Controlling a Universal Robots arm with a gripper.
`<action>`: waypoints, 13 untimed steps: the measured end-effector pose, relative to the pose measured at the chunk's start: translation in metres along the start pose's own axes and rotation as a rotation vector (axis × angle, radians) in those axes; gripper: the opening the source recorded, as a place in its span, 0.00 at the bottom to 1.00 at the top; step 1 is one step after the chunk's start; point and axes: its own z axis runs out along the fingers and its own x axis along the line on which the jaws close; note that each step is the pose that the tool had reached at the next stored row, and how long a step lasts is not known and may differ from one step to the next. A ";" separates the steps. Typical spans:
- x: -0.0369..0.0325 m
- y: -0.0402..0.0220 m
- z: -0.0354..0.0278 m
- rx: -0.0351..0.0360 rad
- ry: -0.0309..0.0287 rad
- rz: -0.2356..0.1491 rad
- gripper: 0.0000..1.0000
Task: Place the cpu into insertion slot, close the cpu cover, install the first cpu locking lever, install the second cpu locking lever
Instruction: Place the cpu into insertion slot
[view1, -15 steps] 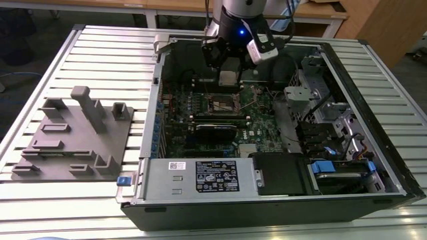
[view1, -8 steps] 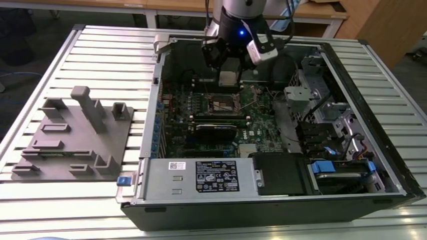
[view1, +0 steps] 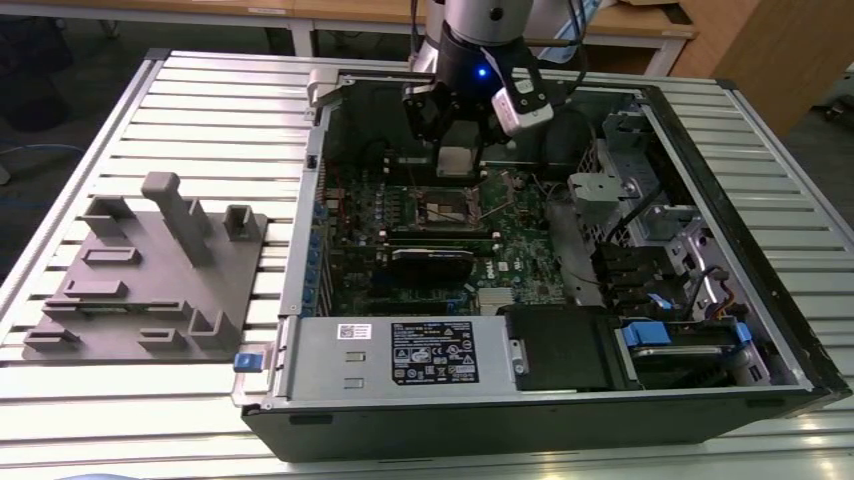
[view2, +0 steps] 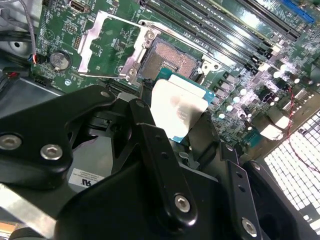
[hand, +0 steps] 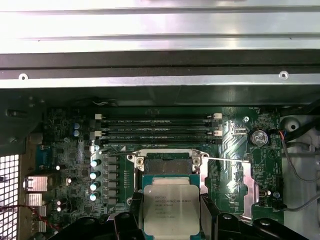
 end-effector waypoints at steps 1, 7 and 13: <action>0.0000 0.0000 0.0000 0.0001 0.0001 0.000 0.54; 0.0000 0.0000 0.0004 0.0000 0.0000 0.000 0.54; 0.0000 -0.0001 0.0015 0.0002 0.0001 0.000 0.54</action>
